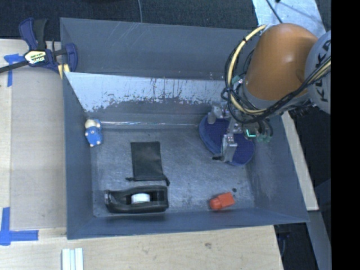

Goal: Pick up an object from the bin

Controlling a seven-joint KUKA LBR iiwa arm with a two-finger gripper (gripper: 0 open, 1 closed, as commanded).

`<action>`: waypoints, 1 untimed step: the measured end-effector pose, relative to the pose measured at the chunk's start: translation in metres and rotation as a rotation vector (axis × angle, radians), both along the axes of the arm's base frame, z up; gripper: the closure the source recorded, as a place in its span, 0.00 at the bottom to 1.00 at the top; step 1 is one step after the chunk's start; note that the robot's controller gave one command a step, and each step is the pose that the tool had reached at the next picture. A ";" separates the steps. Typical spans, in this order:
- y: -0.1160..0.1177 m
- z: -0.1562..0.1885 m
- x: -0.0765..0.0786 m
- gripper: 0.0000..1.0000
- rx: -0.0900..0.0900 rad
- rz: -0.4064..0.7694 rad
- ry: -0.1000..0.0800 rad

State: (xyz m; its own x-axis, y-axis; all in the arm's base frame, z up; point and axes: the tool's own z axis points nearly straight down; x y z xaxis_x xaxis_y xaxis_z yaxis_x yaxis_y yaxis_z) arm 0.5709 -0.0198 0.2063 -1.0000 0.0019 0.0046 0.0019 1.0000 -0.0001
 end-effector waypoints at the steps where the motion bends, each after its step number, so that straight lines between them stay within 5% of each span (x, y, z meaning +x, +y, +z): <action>1: -0.079 -0.066 0.019 0.00 -0.003 0.051 -0.001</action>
Offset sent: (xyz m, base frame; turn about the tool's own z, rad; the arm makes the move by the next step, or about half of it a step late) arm 0.0202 -0.0732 -0.0619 -0.0584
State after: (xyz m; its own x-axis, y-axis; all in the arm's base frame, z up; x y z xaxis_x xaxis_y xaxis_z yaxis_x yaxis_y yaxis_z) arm 0.5902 -0.0992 0.1404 -0.9988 -0.0489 0.0036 -0.0489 0.9988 -0.0031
